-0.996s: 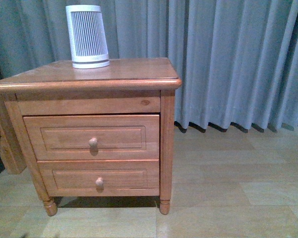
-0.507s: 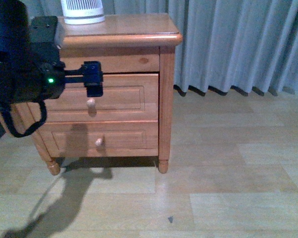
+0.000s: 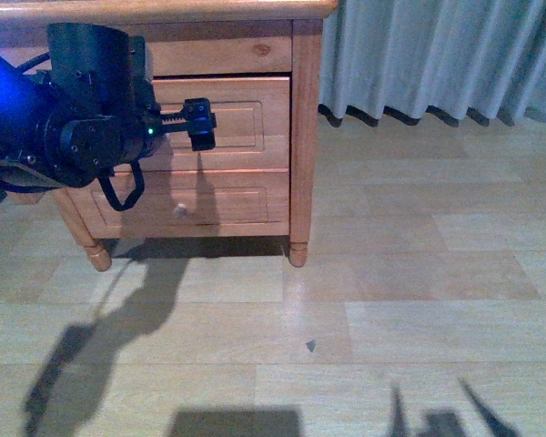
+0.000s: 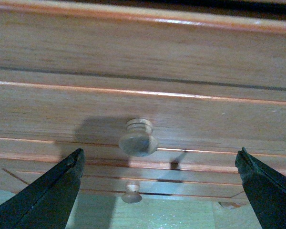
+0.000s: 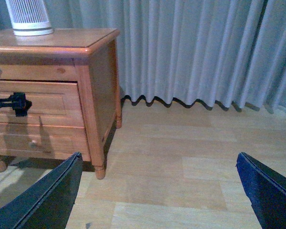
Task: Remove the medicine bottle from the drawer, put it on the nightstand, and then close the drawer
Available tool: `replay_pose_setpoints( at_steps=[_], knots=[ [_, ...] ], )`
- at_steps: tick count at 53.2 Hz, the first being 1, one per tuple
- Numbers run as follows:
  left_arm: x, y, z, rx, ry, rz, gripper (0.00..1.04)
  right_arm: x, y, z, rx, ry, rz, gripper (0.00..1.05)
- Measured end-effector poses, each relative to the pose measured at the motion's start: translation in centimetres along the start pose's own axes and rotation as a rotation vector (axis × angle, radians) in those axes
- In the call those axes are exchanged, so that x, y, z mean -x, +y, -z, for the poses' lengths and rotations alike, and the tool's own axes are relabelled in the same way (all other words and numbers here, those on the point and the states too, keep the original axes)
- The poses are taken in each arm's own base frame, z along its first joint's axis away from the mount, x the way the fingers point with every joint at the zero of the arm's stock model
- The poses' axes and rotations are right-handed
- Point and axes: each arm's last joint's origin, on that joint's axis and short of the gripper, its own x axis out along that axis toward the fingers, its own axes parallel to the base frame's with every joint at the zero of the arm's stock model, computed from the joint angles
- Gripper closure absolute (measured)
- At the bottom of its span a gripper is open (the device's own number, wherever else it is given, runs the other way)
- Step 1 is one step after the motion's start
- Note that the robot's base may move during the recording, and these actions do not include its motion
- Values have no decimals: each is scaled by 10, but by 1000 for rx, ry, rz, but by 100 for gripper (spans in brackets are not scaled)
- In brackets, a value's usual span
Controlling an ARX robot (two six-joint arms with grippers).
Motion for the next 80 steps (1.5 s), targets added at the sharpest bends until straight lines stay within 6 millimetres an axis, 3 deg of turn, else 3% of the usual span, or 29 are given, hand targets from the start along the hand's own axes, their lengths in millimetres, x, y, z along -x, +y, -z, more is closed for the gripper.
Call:
replay_pose_setpoints(
  at_steps=[22,46,70,80],
  knots=[
    [-18,4,-2,-13,-42,-16,7,0,0,0,0,0,0,7],
    [-29,2,12,-35,-31,-26,7,0,0,0,0,0,0,7],
    [-27,0,14,-78,-61,-41,72,0,0,0,0,0,0,7],
    [-18,2,21,-80,-69,-36,80,0,0,0,0,0,0,7]
  ],
)
